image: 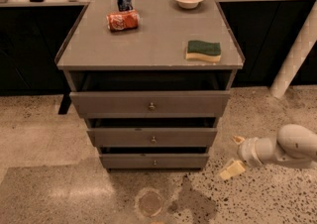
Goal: Open middle drawer
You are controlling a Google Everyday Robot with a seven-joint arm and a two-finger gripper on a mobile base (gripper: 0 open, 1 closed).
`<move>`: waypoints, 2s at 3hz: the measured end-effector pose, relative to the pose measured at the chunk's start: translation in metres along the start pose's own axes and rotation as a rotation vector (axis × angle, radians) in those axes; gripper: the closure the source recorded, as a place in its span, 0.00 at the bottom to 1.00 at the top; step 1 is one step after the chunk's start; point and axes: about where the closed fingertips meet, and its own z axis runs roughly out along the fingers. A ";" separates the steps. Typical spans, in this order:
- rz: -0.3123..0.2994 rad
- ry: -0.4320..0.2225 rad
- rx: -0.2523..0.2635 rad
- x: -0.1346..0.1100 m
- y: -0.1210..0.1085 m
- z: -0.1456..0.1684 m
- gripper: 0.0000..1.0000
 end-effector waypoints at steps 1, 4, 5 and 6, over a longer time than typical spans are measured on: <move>-0.038 -0.040 -0.053 -0.011 -0.037 0.026 0.00; -0.111 -0.047 -0.049 -0.062 -0.086 0.100 0.00; -0.111 -0.047 -0.049 -0.062 -0.086 0.100 0.00; -0.153 -0.106 -0.092 -0.053 -0.065 0.103 0.00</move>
Offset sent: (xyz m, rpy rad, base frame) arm 0.1549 0.0276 -0.0109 -0.0012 -0.0543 0.2050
